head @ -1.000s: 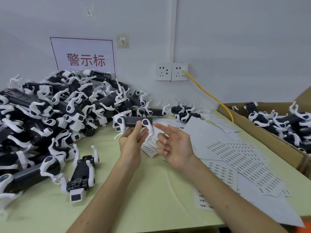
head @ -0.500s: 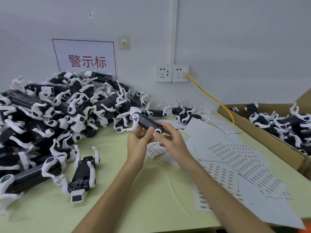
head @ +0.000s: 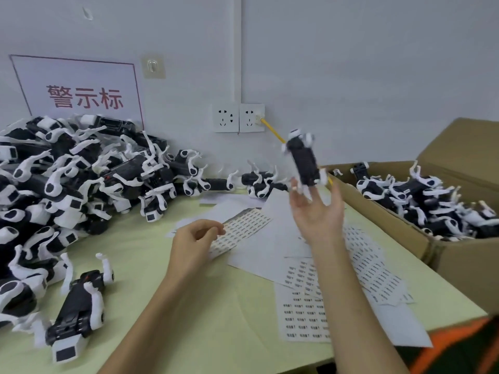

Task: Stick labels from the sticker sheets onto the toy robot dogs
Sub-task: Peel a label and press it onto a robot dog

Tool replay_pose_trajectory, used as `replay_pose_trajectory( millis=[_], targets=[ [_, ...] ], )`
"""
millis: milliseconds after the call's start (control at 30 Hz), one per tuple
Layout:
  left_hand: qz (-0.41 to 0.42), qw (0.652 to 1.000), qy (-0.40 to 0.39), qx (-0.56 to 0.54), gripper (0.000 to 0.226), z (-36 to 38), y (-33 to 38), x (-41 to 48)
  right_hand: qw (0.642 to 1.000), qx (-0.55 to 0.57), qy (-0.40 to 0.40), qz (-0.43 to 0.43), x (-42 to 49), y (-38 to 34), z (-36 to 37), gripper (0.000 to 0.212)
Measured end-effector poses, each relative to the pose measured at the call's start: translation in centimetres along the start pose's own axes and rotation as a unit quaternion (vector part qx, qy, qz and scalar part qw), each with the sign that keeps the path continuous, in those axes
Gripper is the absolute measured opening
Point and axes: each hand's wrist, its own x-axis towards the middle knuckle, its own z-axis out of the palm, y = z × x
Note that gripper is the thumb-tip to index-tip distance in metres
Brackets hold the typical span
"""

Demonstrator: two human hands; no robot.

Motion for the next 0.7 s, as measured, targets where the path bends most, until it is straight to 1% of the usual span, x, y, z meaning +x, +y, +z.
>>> replay_pose_trajectory(
  millis=[33,67,100,167,233,333,433,467,533,633,700],
  targets=[
    [-0.002,1.000,0.005,-0.004,0.030,-0.1,-0.1,0.1,0.991,0.114,-0.061,-0.039,-0.1,-1.6,-0.3,0.067],
    [-0.004,1.000,0.009,-0.007,0.030,-0.1,-0.2,0.2,0.978,0.171,-0.099,-0.073,-0.3,-3.0,-0.6,0.070],
    [-0.004,1.000,0.011,-0.011,0.030,-0.1,-0.2,0.2,0.972,0.184,-0.111,-0.099,-0.4,-3.9,-0.9,0.071],
    [-0.004,1.000,0.007,-0.008,0.029,0.0,-0.2,0.2,0.978,0.145,-0.086,-0.123,-0.4,-4.2,-1.5,0.066],
    [0.000,1.000,-0.003,0.007,0.027,0.3,0.1,0.0,0.987,0.085,-0.054,-0.125,-0.6,-3.5,-1.6,0.058],
    [0.003,1.000,-0.012,0.022,0.028,0.4,0.4,-0.4,0.994,-0.022,-0.031,-0.098,-0.7,-2.2,-1.0,0.049],
    [0.006,0.999,-0.009,0.038,0.028,0.2,0.6,-0.4,0.983,-0.167,-0.018,-0.073,-0.4,-1.0,-0.2,0.043],
    [0.006,0.999,-0.007,0.048,0.028,0.2,0.7,-0.5,0.970,-0.232,-0.009,-0.071,-0.3,-0.4,0.0,0.040],
    [0.006,0.996,0.008,0.084,0.027,0.1,0.9,-0.7,0.924,-0.376,0.015,-0.070,-0.3,1.5,0.8,0.032],
    [-0.012,0.985,0.016,0.170,0.022,0.0,0.9,-1.0,0.831,-0.553,0.020,-0.052,-0.6,4.6,2.2,0.022],
    [-0.029,0.970,-0.007,0.240,0.021,-0.2,0.6,-0.8,0.770,-0.638,-0.011,-0.022,-0.5,6.4,3.4,0.023]
  ],
)
